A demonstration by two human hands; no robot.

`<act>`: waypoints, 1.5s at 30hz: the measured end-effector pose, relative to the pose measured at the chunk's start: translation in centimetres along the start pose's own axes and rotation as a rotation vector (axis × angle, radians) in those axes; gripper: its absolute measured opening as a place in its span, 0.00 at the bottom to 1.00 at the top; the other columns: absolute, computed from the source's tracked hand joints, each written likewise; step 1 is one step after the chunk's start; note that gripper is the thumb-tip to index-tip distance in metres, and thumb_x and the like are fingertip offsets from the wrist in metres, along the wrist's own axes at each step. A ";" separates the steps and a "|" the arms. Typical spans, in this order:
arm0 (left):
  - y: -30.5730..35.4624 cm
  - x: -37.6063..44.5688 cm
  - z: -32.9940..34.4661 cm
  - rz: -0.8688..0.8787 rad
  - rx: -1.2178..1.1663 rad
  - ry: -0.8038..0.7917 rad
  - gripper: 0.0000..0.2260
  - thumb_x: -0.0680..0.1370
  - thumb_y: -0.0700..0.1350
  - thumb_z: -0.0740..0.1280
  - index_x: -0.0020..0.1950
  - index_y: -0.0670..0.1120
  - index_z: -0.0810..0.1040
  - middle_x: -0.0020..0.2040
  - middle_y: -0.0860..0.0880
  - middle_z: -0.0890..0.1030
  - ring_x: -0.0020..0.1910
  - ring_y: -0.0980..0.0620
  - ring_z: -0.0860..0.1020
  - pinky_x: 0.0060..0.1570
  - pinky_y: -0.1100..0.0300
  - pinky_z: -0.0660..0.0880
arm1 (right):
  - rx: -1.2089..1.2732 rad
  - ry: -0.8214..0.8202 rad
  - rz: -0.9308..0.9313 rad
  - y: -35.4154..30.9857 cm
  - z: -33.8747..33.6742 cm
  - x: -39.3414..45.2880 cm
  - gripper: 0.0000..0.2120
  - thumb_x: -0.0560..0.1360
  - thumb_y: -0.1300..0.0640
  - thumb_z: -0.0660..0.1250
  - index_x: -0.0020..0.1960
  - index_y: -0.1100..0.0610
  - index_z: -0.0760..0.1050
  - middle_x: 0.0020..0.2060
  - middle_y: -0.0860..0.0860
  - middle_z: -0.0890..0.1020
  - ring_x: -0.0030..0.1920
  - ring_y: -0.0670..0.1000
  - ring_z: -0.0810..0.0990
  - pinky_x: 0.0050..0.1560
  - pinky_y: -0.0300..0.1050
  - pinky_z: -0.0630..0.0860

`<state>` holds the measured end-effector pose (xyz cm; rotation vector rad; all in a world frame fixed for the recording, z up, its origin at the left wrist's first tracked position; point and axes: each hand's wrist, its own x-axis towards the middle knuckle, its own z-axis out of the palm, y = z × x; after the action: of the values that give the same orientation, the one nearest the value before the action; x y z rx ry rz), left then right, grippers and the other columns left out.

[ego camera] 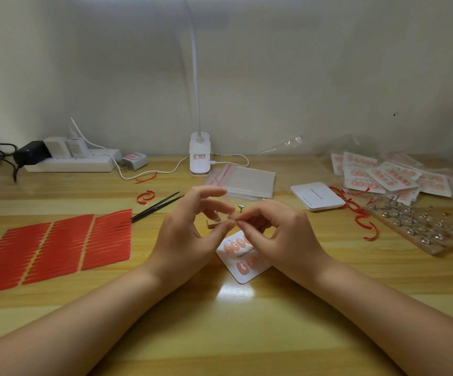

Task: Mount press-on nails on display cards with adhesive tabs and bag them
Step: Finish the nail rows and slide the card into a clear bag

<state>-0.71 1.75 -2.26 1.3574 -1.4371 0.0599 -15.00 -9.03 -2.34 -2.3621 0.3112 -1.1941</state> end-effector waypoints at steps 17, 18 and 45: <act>2.2 0.8 -0.7 -0.140 -0.271 0.076 0.19 0.71 0.43 0.73 0.60 0.50 0.73 0.47 0.48 0.85 0.49 0.52 0.84 0.50 0.59 0.80 | -0.112 0.025 -0.080 -2.2 -1.5 1.6 0.02 0.71 0.67 0.73 0.42 0.62 0.82 0.33 0.51 0.82 0.34 0.49 0.80 0.38 0.46 0.77; 2.3 1.1 -0.9 -0.085 -0.212 0.066 0.20 0.71 0.44 0.73 0.61 0.49 0.73 0.48 0.48 0.84 0.50 0.53 0.84 0.51 0.59 0.80 | -0.112 0.020 -0.082 -2.5 -1.7 1.9 0.01 0.71 0.66 0.73 0.42 0.61 0.83 0.33 0.51 0.82 0.34 0.48 0.80 0.38 0.46 0.77; 0.0 2.1 0.2 0.038 -0.073 0.101 0.23 0.71 0.45 0.74 0.63 0.45 0.72 0.48 0.49 0.83 0.48 0.53 0.83 0.51 0.52 0.80 | 0.346 -0.059 0.294 0.2 -0.4 1.7 0.06 0.75 0.64 0.70 0.50 0.55 0.81 0.39 0.49 0.84 0.40 0.45 0.84 0.45 0.39 0.81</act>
<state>-0.34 0.19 -0.87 1.2511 -1.3675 0.0983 -14.29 -9.96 -1.03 -1.9696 0.3827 -0.9518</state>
